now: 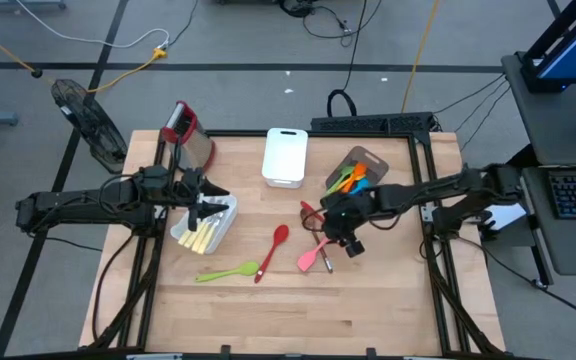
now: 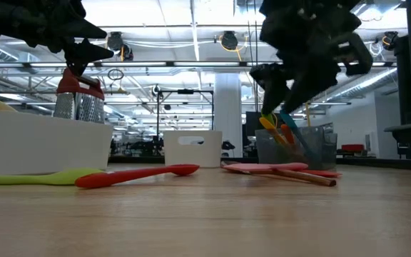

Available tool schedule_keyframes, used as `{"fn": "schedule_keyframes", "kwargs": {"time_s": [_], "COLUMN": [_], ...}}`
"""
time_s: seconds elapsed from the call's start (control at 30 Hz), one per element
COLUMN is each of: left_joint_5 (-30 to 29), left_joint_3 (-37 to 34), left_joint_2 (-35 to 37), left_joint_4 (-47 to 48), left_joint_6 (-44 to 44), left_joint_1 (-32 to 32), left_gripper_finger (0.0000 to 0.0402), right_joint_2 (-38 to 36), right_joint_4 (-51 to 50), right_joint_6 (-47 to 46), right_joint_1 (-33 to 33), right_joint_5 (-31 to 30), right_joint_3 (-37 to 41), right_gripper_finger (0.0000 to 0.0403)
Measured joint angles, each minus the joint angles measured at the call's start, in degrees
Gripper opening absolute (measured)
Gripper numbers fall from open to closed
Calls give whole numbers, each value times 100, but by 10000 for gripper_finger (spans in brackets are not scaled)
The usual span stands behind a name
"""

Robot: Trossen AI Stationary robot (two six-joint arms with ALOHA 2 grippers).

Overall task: Pick & Place Kitchen Items
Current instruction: Put the pink spatula into the black bin

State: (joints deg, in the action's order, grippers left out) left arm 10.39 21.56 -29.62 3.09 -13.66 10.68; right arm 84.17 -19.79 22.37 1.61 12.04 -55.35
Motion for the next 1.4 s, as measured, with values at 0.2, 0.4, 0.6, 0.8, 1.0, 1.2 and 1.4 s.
{"fn": "schedule_keyframes", "kwargs": {"time_s": [0.2,0.4,0.6,0.8,1.0,1.2,1.4], "left_joint_5": [-9,-56,-56,-181,-409,-636,-651], "left_joint_3": [0,0,0,0,0,0,0], "left_joint_2": [2,-1,-1,0,-1,-1,-1], "left_joint_4": [-16,-17,-20,-22,-22,-22,-22], "left_joint_6": [-1,-1,7,11,45,45,45], "left_joint_1": [8,17,17,17,17,17,17], "left_gripper_finger": [228,228,228,228,228,228,228], "right_joint_2": [330,384,384,382,381,381,647], "right_joint_4": [-136,-273,-495,-536,-531,-520,-368], "right_joint_6": [23,86,268,412,463,679,1006], "right_joint_1": [19,30,39,170,383,533,478], "right_joint_5": [-15,-189,-480,-916,-1074,-1220,-1227], "right_joint_3": [-27,-20,-24,-24,-24,-22,-18], "right_gripper_finger": [187,187,187,187,187,187,187]}}
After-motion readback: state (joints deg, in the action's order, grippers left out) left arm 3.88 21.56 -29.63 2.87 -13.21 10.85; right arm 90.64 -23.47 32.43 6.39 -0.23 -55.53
